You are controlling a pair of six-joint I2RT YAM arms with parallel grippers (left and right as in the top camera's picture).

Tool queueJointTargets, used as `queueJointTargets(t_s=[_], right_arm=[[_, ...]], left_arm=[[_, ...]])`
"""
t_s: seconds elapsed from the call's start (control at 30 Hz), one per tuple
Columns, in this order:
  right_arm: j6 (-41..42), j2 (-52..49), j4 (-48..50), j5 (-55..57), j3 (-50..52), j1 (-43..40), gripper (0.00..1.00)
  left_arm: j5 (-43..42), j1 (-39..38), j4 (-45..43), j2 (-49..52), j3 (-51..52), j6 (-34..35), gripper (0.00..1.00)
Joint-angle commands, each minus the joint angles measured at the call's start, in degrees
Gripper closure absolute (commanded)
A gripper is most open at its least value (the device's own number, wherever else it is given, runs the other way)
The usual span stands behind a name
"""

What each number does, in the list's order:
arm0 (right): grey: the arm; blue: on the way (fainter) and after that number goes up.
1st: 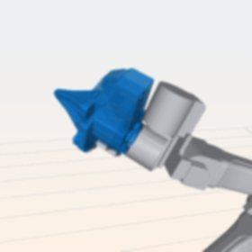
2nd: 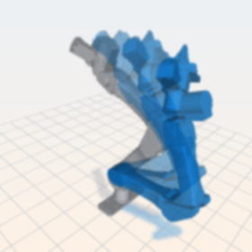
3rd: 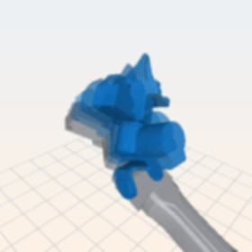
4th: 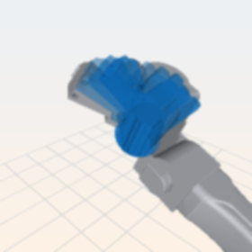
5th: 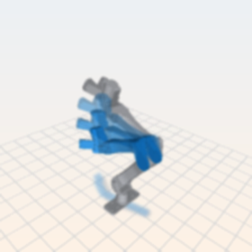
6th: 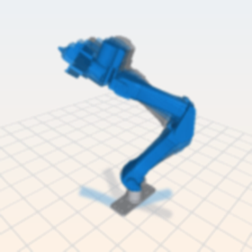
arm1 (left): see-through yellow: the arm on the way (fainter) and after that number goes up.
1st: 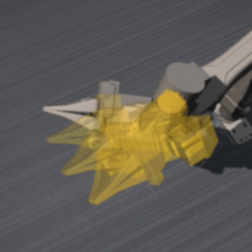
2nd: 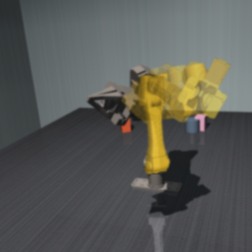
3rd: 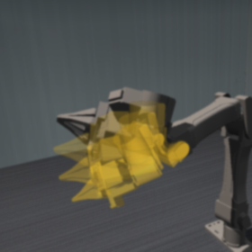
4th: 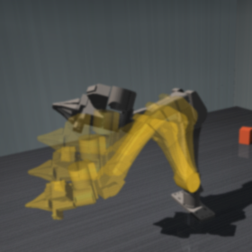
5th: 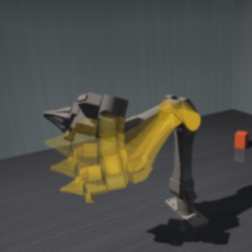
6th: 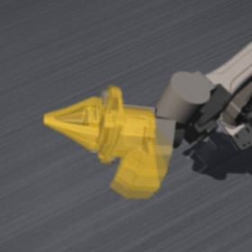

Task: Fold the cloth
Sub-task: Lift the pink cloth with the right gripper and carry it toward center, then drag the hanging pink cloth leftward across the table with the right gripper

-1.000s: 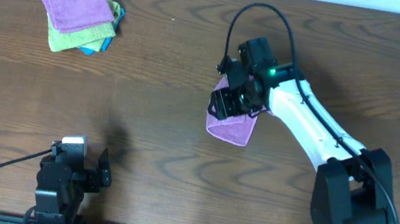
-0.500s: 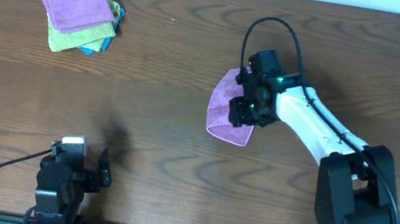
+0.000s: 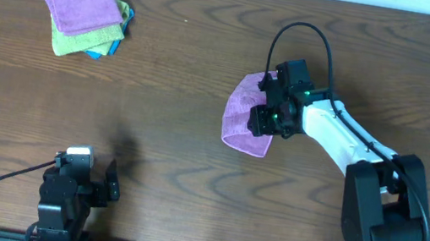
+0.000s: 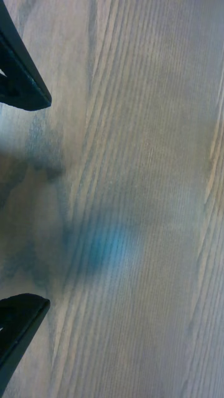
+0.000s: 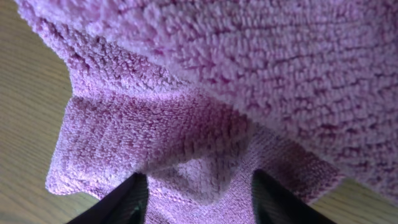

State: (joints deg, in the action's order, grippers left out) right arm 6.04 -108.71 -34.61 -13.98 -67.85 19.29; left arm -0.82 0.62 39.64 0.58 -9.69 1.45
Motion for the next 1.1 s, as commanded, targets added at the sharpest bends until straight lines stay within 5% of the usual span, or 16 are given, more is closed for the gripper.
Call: queueJointTargets(t_s=[0.0,0.63,0.67,0.73,1.07], right_arm=[[-0.5,0.0,1.1,-1.1,0.5,-0.4,0.51],[-0.3,-0.2,4.4,-1.7,2.2,-0.3,0.6],[-0.3,-0.2,4.7,-1.7,2.6,-0.3,0.65],[-0.3,-0.2,5.0,-1.7,3.0,-0.3,0.98],[-0.8,8.6,10.8,-4.5,0.0,1.3,0.99]], left_arm=[[1.0,-0.3,0.8,-0.3,0.6,-0.2,0.05],[1.0,-0.3,0.8,-0.3,0.6,-0.2,0.05],[1.0,-0.3,0.8,-0.3,0.6,-0.2,0.05],[1.0,-0.3,0.8,-0.3,0.6,-0.2,0.05],[1.0,-0.3,0.8,-0.3,0.6,-0.2,0.05]])
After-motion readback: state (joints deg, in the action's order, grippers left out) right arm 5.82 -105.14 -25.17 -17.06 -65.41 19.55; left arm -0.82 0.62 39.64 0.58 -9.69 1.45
